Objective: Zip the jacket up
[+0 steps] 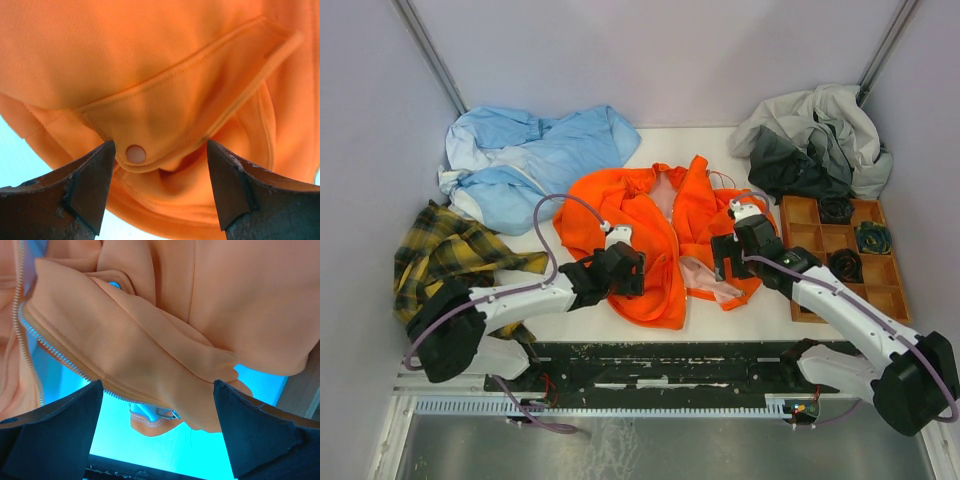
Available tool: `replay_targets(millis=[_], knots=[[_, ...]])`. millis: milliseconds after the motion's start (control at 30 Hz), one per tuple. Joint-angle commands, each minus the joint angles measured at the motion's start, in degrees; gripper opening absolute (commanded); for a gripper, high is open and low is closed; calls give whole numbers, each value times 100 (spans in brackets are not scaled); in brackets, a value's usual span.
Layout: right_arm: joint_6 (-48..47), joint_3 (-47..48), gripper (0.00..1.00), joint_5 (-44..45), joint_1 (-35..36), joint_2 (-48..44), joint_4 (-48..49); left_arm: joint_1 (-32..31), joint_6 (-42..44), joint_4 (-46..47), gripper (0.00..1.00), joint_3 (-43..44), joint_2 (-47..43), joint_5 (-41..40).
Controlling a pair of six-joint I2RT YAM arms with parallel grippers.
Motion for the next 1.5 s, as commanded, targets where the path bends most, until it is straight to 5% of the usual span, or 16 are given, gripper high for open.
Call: replay_targets(millis=[0,267,567,867,1100,1467], knots=[[53,17,99,75,38,400,133,319,-92,729,80,317,563,-146],[337,106,97,-1243,374,1613,1182,1462,-74,967,80,383,1409,-436],[230,1115,94,-1352,746,2419,1315,2089,178,781,78,953,1487,-708],[-243,812,92,-333,795,1410,206,798,-44,454,76,318,143,-627],[-260,407,90,-284,812,1340,360,-162,-369,517,76,-10,-153,-430],[-276,376,63,-207,816,1421,404,-271,-747,1462,68,-642,404,230]])
